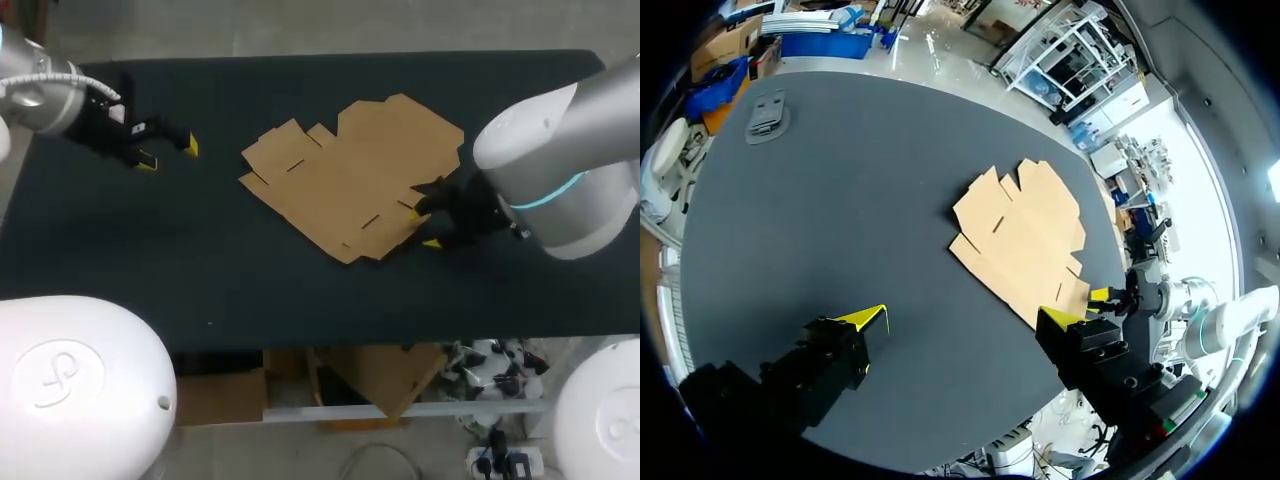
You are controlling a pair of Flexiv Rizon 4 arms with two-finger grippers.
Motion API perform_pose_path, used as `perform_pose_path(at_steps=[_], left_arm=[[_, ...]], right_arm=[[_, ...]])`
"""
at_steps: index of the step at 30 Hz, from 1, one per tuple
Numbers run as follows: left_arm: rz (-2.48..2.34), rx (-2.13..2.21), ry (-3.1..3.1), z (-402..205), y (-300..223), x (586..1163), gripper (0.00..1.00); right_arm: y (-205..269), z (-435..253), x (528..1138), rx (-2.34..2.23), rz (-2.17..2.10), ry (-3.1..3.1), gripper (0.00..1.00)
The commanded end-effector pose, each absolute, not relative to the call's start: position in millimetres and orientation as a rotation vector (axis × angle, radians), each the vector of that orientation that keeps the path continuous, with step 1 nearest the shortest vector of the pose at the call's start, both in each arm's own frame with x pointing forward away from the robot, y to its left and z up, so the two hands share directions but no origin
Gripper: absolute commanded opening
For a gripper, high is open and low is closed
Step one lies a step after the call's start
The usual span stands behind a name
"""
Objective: Assemble the packaging by folding the flat box into shape, placing the metal phone stand inside, and closing the box properly
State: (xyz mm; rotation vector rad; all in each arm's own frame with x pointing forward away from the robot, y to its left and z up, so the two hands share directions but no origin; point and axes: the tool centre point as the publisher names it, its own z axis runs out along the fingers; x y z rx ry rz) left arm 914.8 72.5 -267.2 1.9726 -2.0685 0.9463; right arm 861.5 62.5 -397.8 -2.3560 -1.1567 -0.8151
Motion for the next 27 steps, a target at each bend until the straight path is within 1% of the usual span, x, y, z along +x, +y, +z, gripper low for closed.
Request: perform_pose_path(at_steps=[1,3,10,12,14,15,16,18,19,20,27], left_arm=[[0.947,1.976,-2.071,-267,75,912,1.0],[0.947,1.977,-2.072,-268,76,912,1.0],[0.951,1.979,-2.074,-269,78,911,1.0],[0.952,1.98,-2.072,-269,79,911,1.0],[0.952,1.98,-2.07,-269,80,911,1.0],[0.952,1.98,-2.07,-269,80,911,1.0],[0.952,1.979,-2.07,-269,80,911,1.0],[0.951,1.979,-2.07,-269,80,912,1.0],[0.949,1.978,-2.07,-269,80,912,1.0],[0.948,1.979,-2.069,-270,80,912,1.0],[0.937,1.985,-2.062,-271,81,913,1.0]], right_arm=[[65,-407,865,-2.351,-0.834,-1.146,0.51],[66,-410,867,-2.351,-0.834,-1.137,0.49],[69,-413,872,-2.352,-0.852,-1.121,0.46],[70,-412,873,-2.353,-0.863,-1.115,0.42],[70,-412,875,-2.354,-0.867,-1.112,0.36],[71,-412,876,-2.352,-0.873,-1.106,0.31],[71,-412,876,-2.352,-0.874,-1.105,0.3],[72,-412,877,-2.35,-0.883,-1.102,0.18],[73,-411,878,-2.349,-0.888,-1.101,0.06],[74,-411,878,-2.346,-0.892,-1.103,0.0],[75,-406,874,-2.281,-0.913,-1.146,0.0]])
